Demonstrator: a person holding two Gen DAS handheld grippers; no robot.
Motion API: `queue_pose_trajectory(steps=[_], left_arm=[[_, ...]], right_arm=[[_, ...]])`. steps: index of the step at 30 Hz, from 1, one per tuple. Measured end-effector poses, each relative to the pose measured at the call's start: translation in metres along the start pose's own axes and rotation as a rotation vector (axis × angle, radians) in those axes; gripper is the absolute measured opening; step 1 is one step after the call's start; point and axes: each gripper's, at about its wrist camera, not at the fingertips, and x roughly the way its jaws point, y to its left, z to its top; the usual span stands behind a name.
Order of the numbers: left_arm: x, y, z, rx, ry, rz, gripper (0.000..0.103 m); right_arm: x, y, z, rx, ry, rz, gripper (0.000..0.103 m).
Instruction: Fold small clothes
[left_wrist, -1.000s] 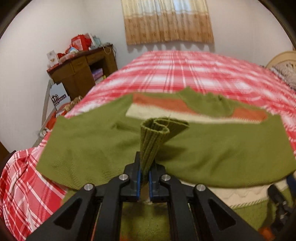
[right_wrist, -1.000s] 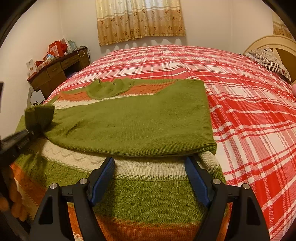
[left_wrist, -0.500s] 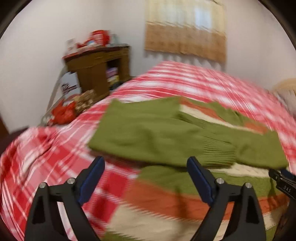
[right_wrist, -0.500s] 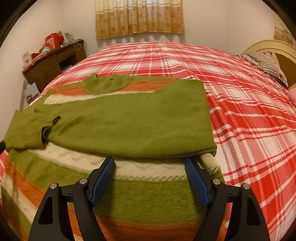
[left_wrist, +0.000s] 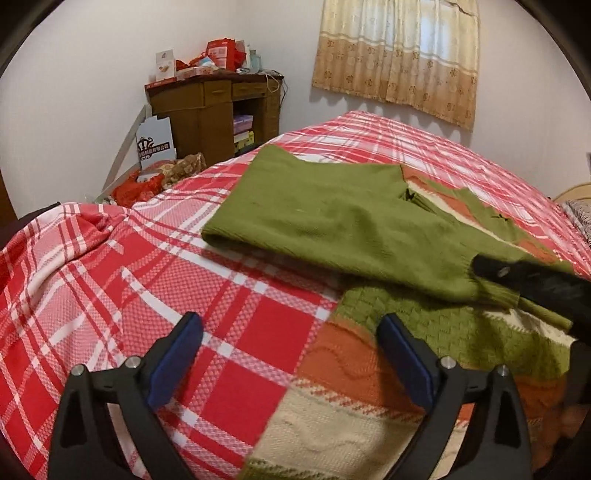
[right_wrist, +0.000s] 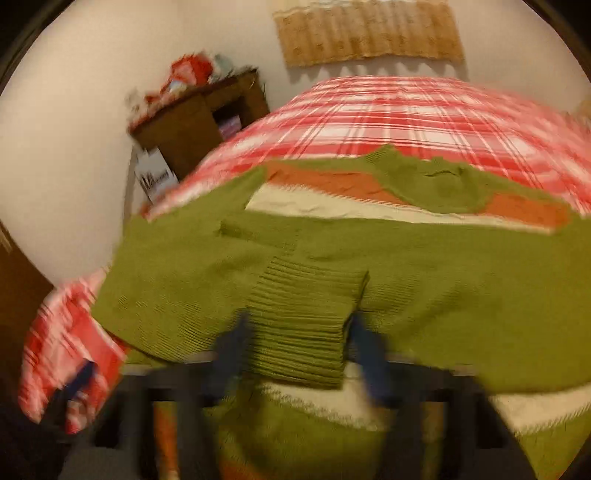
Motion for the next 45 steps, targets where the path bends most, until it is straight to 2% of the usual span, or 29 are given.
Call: queue_pose_trajectory(steps=[1,2,3,6,11,16,19,25,32,37,43,45], left_arm=[[0.001,-0.001,0.0,0.001,0.001,-0.003,0.101],[0.002,-0.001,0.001,0.002,0.002,-0.009,0.103],[0.003,-0.001,0.001,0.004,0.002,-0.01,0.103],[0.003,0.002,0.001,0.003,0.0,-0.009,0.103],[0.004,0.003,0.002,0.003,0.003,-0.008,0.103],[0.006,0.004,0.005,0.002,0.005,-0.006,0.103],[0.006,0.005,0.005,0.003,0.006,-0.005,0.103],[0.007,0.006,0.005,0.004,0.006,-0.002,0.103],[0.008,0.007,0.005,0.006,0.007,0.002,0.103],[0.009,0.007,0.005,0.009,0.008,0.009,0.103],[0.01,0.008,0.005,0.015,0.009,0.017,0.103],[0.01,0.006,0.005,0.015,0.01,0.018,0.103]], right_arm=[[0.001,0.007,0.0,-0.043,-0.01,-0.027,0.028],[0.0,0.011,0.0,-0.066,-0.014,-0.021,0.013],[-0.003,0.017,0.001,-0.095,-0.024,-0.027,0.008],[-0.019,0.028,0.006,-0.152,-0.069,-0.039,0.007],[-0.07,0.028,0.038,-0.161,-0.207,-0.031,0.007],[-0.114,0.001,0.065,-0.14,-0.308,-0.079,0.007],[-0.128,-0.027,0.067,-0.113,-0.323,-0.134,0.007],[-0.13,-0.09,0.053,-0.013,-0.296,-0.21,0.007],[-0.116,-0.132,0.025,0.018,-0.235,-0.292,0.007],[-0.096,-0.161,-0.001,0.025,-0.155,-0.366,0.007],[-0.065,-0.181,-0.021,0.07,-0.036,-0.354,0.007],[-0.067,-0.18,-0.02,0.072,-0.028,-0.353,0.012]])
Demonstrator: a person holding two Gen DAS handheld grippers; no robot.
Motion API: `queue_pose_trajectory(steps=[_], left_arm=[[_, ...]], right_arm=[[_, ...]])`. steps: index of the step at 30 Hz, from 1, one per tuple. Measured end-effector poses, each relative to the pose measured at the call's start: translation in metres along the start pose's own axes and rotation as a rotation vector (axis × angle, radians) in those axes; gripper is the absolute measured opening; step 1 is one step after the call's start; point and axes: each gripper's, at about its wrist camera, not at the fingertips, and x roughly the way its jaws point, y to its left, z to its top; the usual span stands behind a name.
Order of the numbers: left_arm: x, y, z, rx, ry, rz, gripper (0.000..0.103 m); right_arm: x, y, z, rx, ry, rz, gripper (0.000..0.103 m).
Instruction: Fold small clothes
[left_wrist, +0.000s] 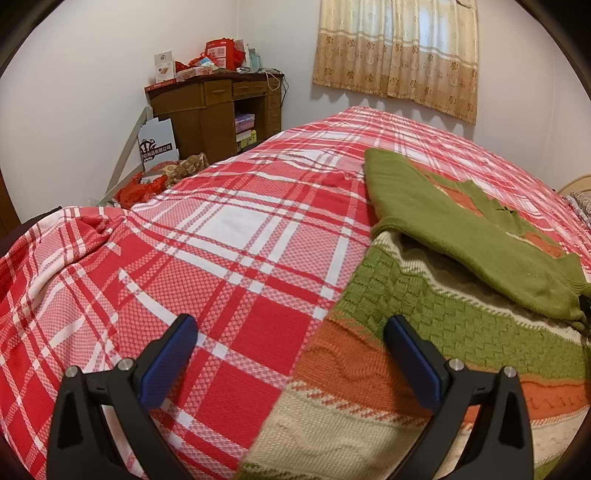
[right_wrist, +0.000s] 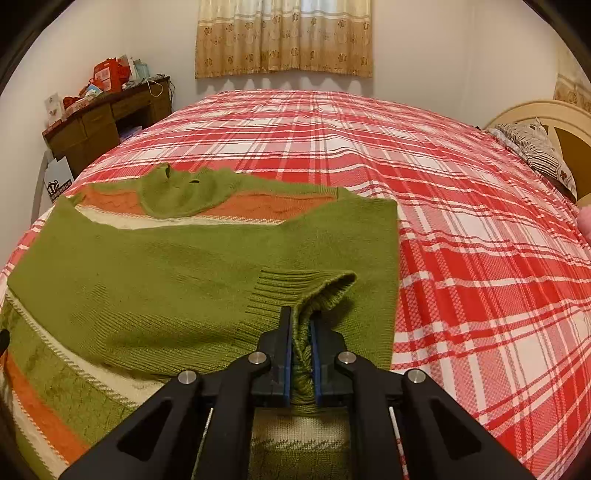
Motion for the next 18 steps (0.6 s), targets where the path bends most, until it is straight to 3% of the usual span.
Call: queue_pose_trajectory(steps=[2,4,8,12,14,18], left_arm=[[0.001,0.002,0.001,-0.001,0.002,-0.004,0.103],[0.0,0.003,0.0,-0.003,0.003,-0.008,0.103],[0.0,-0.001,0.003,0.012,0.021,0.01,0.103],[-0.01,-0.011,0.015,0.048,0.045,0.0,0.103],[-0.023,-0.021,0.027,0.062,0.004,-0.012,0.103],[-0.027,-0.051,0.052,0.132,-0.058,0.039,0.103]], right_arm=[[-0.004,-0.005,-0.001,-0.001,0.023,-0.002,0.023],[-0.014,-0.016,-0.006,0.021,0.018,0.001,0.026],[-0.041,-0.043,-0.013,0.116,-0.013,-0.172,0.029],[-0.061,-0.038,-0.004,0.112,-0.068,-0.018,0.029],[-0.058,-0.025,0.003,0.076,-0.067,0.017,0.029],[-0.04,0.0,0.01,0.033,-0.065,0.065,0.029]])
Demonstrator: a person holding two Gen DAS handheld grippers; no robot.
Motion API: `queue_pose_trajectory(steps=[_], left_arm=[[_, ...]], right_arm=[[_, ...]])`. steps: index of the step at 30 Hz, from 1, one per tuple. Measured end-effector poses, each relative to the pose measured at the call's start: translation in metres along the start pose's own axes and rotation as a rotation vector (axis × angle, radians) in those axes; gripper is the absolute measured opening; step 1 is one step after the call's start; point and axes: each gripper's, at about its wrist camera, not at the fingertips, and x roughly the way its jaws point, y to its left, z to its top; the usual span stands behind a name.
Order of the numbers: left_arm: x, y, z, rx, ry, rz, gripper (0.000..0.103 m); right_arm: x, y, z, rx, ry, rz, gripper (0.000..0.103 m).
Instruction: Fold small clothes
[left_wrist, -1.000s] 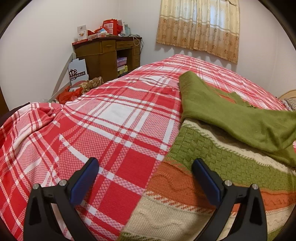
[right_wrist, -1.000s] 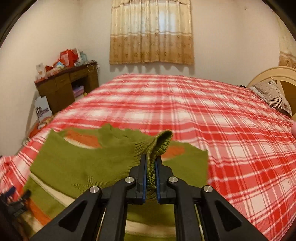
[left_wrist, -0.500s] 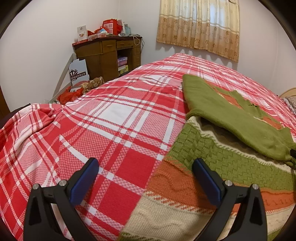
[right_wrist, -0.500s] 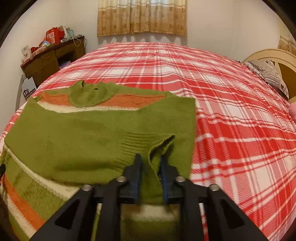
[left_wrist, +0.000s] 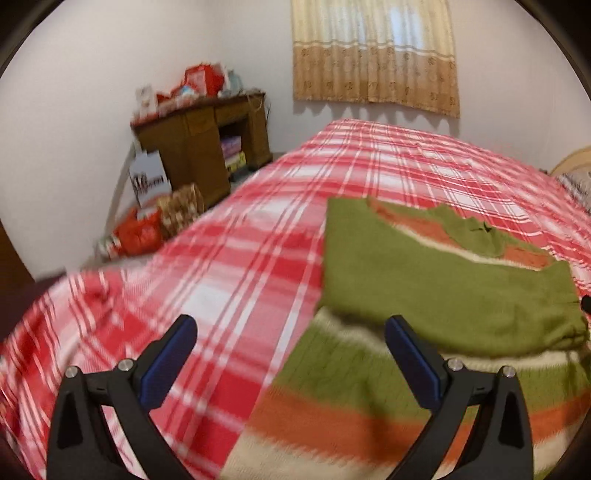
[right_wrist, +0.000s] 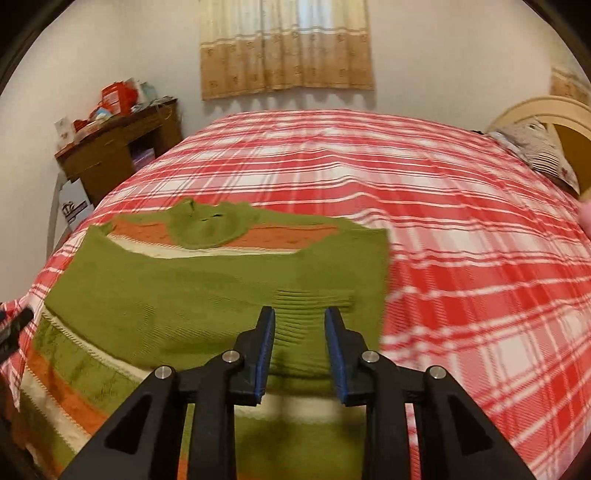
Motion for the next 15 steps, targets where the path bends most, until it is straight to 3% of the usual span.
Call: queue_pose_trajectory(steps=[2,4,9,15], left_arm=[[0.012,-0.013,0.01,0.021,-0.001,0.007,0.103],[0.033,-0.018,0.014,0.013,0.046,-0.017,0.103],[0.075,-0.023,0.004,-0.001,0.167,-0.007,0.103],[0.072,-0.022,-0.001,-0.012,0.164,-0.022,0.103]], right_arm=[[0.016,0.006,-0.003,0.002,0.028,0.007,0.029],[0.037,0.004,-0.009,0.016,0.076,0.007,0.029],[0.043,-0.006,-0.016,0.053,0.057,0.049,0.03],[0.042,0.0,-0.017,0.034,0.052,0.029,0.032]])
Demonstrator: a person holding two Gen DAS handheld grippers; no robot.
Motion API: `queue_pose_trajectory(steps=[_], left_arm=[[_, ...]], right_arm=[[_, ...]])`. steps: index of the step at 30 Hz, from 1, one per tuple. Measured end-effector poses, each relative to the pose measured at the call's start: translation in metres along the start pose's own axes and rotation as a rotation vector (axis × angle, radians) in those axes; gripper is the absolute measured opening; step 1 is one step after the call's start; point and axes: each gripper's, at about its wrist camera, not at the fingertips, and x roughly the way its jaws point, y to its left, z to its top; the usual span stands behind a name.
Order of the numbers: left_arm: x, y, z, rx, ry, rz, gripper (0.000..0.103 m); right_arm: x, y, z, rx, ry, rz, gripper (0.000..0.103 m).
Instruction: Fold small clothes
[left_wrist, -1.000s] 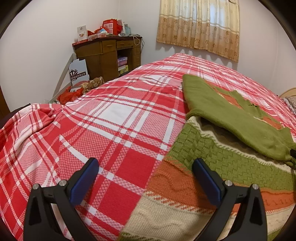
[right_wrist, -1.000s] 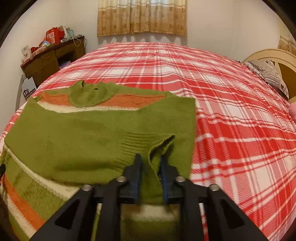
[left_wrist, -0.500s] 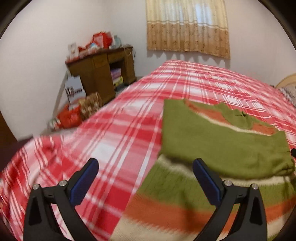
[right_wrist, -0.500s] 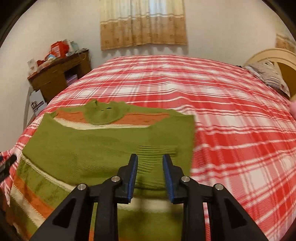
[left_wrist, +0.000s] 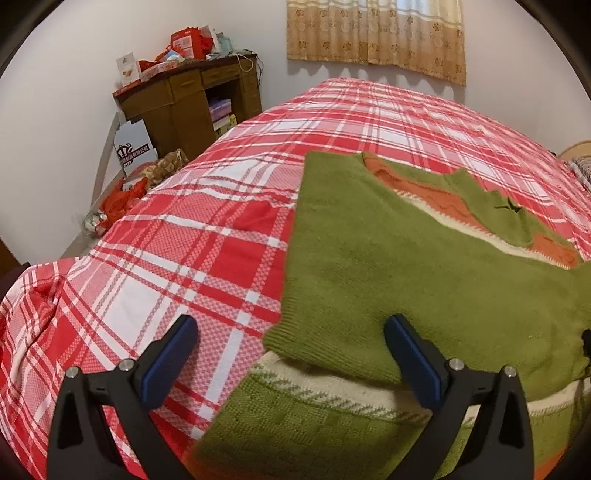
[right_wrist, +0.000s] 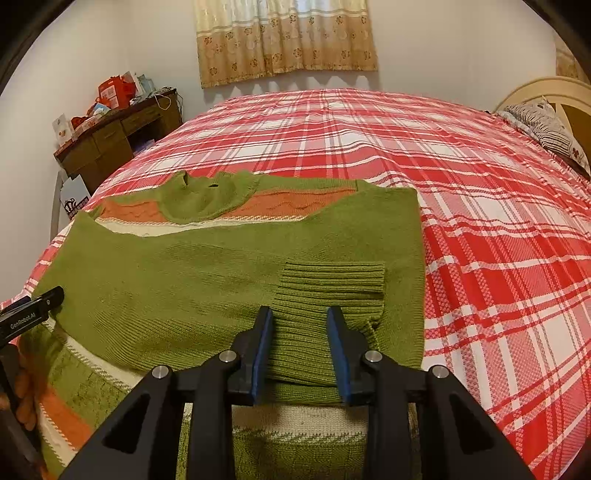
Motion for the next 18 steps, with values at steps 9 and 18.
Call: queue_pose_trajectory(steps=[9,18], left_arm=[[0.0,-0.006,0.002,0.019,-0.016,0.023,0.103],[0.003,-0.009,0.003,0.028,-0.017,0.037,0.103]], right_arm=[[-0.006,0.019,0.015,-0.074,-0.037,-0.1,0.066],[0.012,0.01,0.015,-0.047,0.019,-0.099,0.073]])
